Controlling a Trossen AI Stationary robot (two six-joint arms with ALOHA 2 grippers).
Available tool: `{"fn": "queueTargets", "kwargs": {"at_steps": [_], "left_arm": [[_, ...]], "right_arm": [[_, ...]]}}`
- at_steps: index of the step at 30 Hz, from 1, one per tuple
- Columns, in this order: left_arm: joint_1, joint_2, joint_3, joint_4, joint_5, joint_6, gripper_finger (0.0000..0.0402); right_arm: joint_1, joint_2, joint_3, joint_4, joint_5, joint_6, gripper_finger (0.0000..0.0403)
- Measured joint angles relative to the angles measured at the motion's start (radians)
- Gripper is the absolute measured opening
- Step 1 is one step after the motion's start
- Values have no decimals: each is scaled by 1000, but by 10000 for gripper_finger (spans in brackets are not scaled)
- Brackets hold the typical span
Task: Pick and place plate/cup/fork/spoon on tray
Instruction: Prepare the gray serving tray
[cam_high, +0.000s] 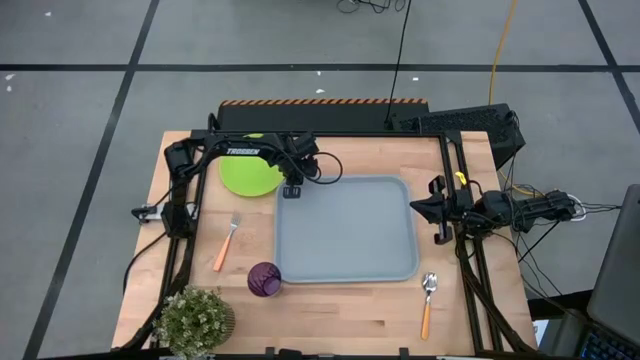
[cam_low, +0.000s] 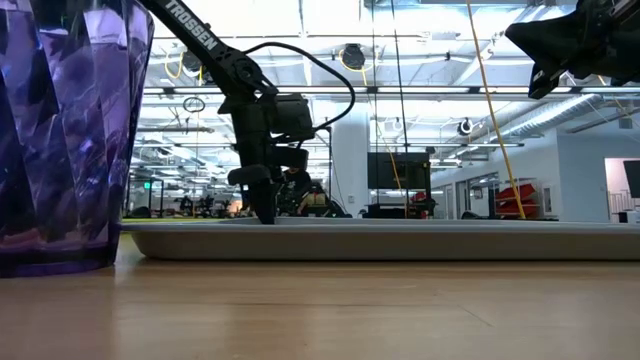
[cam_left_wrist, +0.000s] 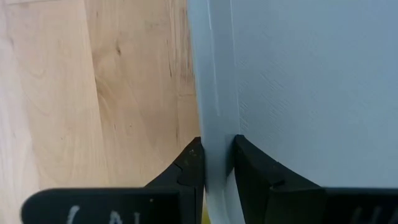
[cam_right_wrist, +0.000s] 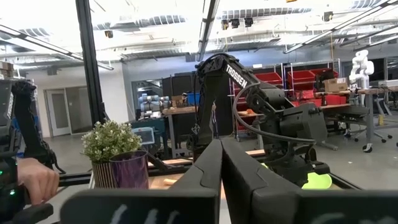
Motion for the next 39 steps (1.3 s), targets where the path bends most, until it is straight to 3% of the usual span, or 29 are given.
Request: {"fn": "queueTargets", "kwargs": {"at_steps": [4, 12, 17, 30, 35, 39], "left_arm": [[0, 0, -1, -7, 0, -8, 65], [-12, -26, -7, 1, -74, -35, 179], [-30, -91, -6, 31, -141, -42, 216], [-113, -176, -5, 112, -115, -78, 224], [-160, -303, -5, 232, -20, -80, 225], [-173, -440, -3, 339, 44, -122, 225]], "right_arm": [[0, 0, 0, -5, 0, 0, 0], [0, 0, 0, -4, 0, -1, 0], [0, 0, 0, -2, 0, -3, 0], [0, 0, 0, -5, 7, 3, 0], [0, 0, 0, -1, 54, 20, 0], [0, 0, 0, 53, 51, -67, 0]]}}
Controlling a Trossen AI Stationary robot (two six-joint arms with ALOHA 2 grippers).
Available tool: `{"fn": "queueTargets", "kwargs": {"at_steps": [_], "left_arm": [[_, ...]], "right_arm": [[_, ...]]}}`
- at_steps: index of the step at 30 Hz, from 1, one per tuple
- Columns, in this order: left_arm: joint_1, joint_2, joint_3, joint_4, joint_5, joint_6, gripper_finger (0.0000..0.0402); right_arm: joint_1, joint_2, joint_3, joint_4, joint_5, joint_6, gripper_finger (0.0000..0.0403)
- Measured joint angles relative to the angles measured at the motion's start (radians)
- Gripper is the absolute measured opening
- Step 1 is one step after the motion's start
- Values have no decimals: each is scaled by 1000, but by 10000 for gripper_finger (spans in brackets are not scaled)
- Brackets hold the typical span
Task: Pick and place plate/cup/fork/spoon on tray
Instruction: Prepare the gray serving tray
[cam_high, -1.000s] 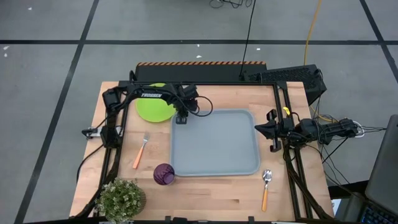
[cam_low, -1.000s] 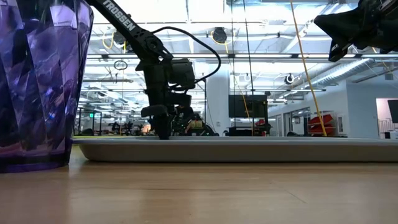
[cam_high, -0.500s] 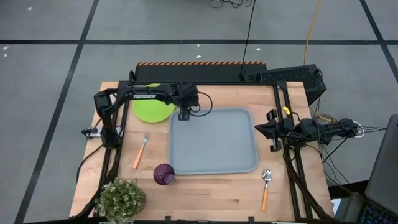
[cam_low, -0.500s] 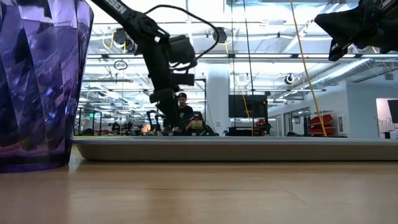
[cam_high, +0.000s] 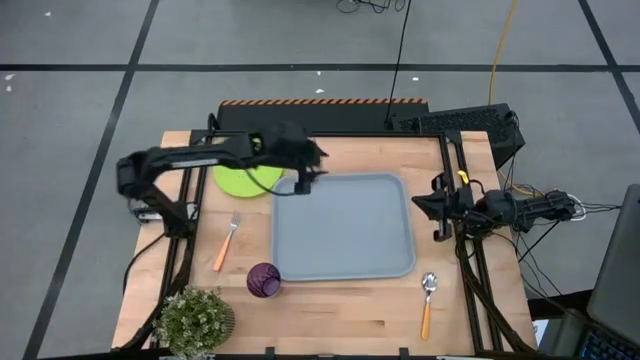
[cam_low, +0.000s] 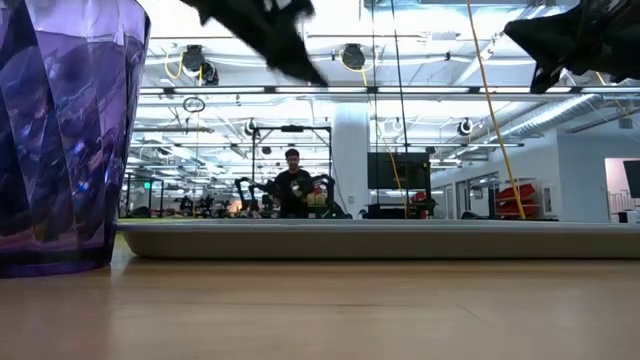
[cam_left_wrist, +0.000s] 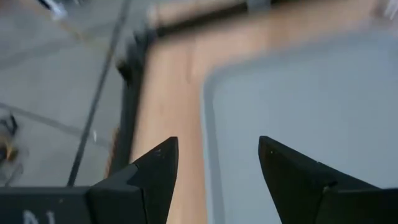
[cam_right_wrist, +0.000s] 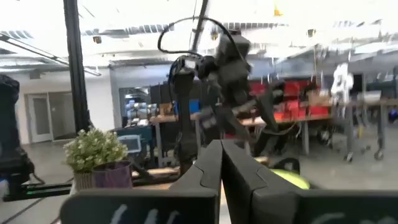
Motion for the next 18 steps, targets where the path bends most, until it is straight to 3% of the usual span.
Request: {"fn": "queueTargets", "kwargs": {"at_steps": [5, 9, 13, 18], "left_arm": [[0, -162, 0, 105, 163, -84, 225], [0, -247, -15, 176, 261, -114, 225], [-5, -303, -90, 255, 278, -119, 225], [-2, -358, -262, 391, 260, -173, 225]], "right_arm": [[0, 1, 11, 29, 102, -34, 0], [0, 32, 78, -131, 260, 53, 0], [0, 117, 220, -323, 300, 167, 5], [0, 311, 415, -580, 291, 346, 18]]}}
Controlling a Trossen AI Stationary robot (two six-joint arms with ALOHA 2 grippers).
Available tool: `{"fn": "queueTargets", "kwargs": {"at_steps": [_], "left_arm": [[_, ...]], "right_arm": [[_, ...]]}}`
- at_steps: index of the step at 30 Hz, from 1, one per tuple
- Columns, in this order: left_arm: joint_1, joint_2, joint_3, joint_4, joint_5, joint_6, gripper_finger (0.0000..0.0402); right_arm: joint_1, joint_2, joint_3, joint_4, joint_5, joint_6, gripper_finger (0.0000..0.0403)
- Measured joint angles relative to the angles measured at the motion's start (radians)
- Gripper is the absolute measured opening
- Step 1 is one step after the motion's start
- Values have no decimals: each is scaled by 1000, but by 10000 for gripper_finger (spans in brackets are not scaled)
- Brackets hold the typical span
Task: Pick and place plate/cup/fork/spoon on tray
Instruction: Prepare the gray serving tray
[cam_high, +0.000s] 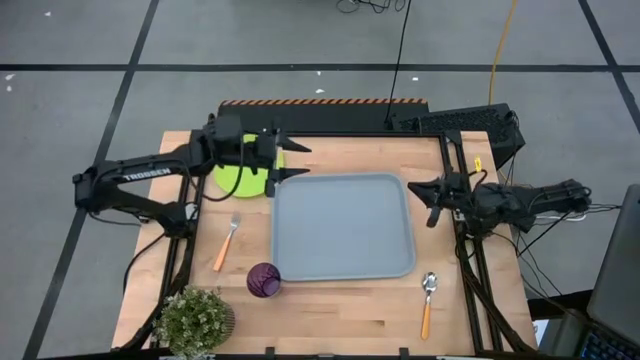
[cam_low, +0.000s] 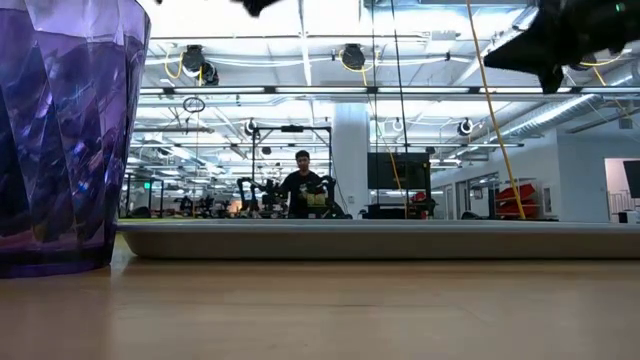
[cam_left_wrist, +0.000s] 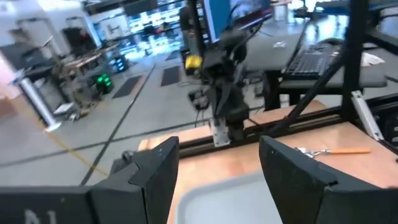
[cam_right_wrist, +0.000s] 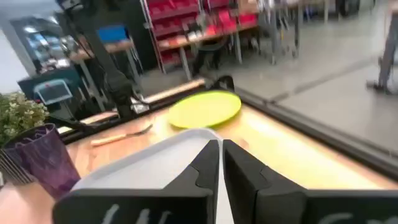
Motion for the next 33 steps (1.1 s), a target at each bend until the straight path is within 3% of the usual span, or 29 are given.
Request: {"fn": "queueTargets", "kwargs": {"at_steps": [6, 10, 16, 26, 33], "left_arm": [[0, -81, -223, 239, -117, -91, 225], [-17, -151, -330, 340, -174, -131, 225], [-49, -255, -456, 386, -246, -125, 225], [-10, -349, -505, 401, -282, -87, 225], [41, -352, -505, 377, -281, -40, 225]], "right_arm": [[-46, 289, 220, -449, -23, 290, 25], [-94, 447, 286, -656, -144, 474, 25], [-138, 591, 288, -716, -368, 634, 25], [-141, 748, 273, -709, -482, 800, 29], [-121, 814, 229, -672, -533, 909, 100]]}}
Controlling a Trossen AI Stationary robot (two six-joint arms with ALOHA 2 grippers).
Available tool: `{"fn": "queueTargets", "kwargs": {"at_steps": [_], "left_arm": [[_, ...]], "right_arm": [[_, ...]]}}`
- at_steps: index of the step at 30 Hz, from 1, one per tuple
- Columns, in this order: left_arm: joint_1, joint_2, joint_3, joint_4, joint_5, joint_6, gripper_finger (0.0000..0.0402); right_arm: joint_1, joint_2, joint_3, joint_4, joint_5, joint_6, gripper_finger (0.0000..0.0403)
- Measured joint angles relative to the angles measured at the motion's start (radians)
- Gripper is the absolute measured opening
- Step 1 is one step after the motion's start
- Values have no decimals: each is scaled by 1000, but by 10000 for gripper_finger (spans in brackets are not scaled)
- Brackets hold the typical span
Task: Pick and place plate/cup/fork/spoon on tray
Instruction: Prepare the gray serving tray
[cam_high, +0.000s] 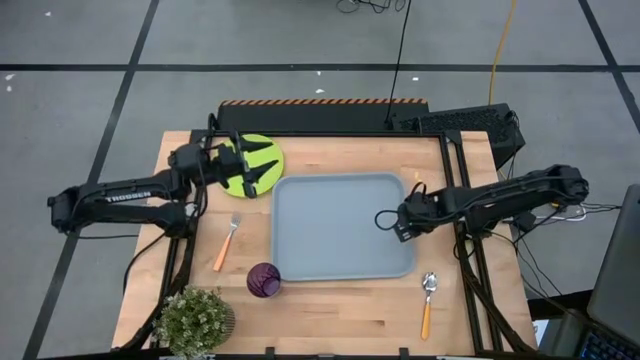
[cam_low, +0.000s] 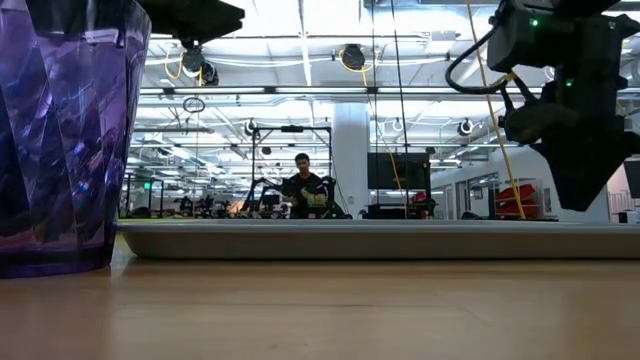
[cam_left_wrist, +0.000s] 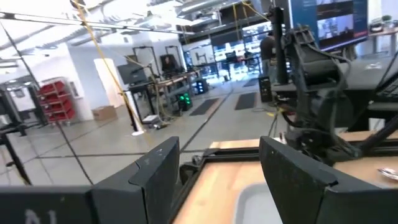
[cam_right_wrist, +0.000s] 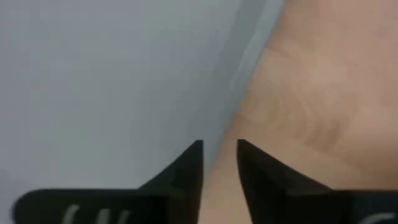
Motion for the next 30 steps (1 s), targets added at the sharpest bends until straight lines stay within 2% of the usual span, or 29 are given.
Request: {"fn": "queueTargets", "kwargs": {"at_steps": [5, 9, 15, 21, 30], "left_arm": [[39, -1, 0, 23, 0, 22, 225], [65, -1, 0, 31, 1, 32, 225], [94, -1, 0, 30, 5, 44, 225], [111, 0, 0, 31, 11, 39, 225], [117, 0, 0, 20, 14, 19, 225]], "right_arm": [[1, 6, 0, 40, 2, 63, 162], [1, 7, -4, 53, 25, 88, 184], [1, 6, -87, 99, 54, 93, 187], [1, 2, -183, 268, -19, 127, 177], [1, -24, -191, 294, -36, 176, 172]]}}
